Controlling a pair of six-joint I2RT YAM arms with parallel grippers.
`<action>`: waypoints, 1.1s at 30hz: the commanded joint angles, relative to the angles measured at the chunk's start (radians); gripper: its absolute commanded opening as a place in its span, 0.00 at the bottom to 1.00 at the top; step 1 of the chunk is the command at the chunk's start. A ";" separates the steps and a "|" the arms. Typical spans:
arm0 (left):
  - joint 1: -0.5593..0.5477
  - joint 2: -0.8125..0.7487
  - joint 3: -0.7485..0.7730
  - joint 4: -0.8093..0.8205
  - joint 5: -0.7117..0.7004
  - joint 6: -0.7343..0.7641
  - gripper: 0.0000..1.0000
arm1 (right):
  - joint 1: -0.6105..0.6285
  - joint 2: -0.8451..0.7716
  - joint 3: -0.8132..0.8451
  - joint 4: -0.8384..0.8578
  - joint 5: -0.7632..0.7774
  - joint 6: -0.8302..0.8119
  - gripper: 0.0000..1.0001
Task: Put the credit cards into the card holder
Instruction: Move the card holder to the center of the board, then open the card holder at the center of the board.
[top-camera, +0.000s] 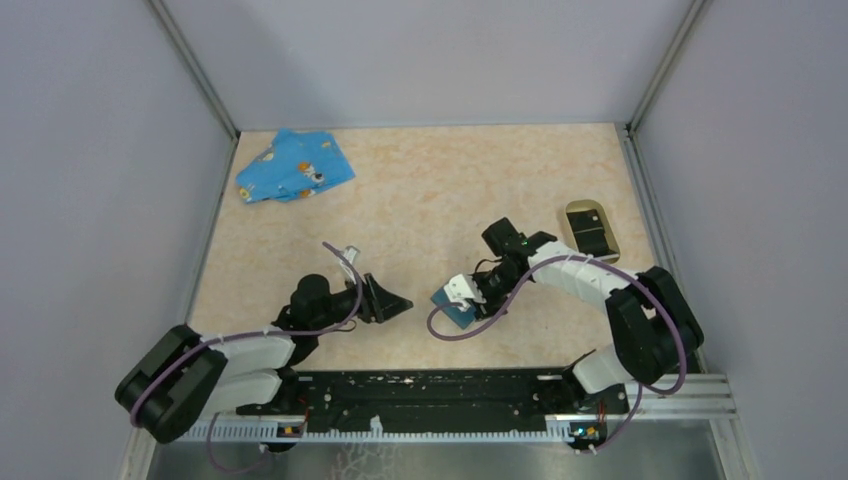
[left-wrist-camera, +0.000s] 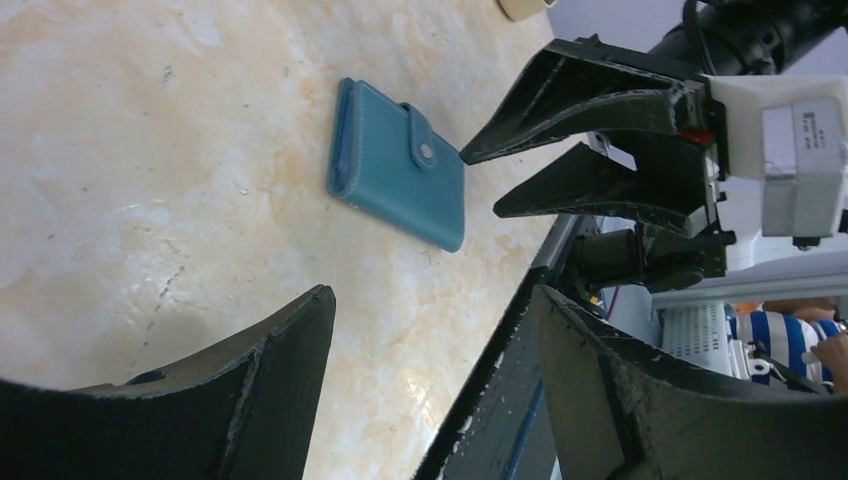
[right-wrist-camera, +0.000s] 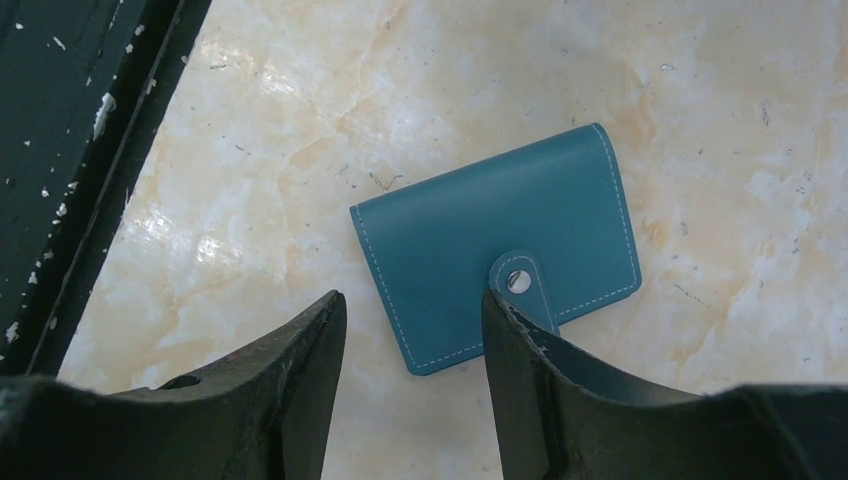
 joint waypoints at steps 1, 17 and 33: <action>-0.005 0.105 -0.027 0.223 -0.017 0.011 0.78 | 0.024 0.008 -0.004 0.045 -0.005 -0.002 0.51; -0.005 0.293 0.042 0.261 0.056 0.072 0.82 | 0.062 0.043 -0.005 0.083 0.043 0.029 0.49; -0.005 0.437 0.153 0.193 0.027 0.142 0.74 | 0.086 0.040 0.029 0.177 0.072 0.194 0.41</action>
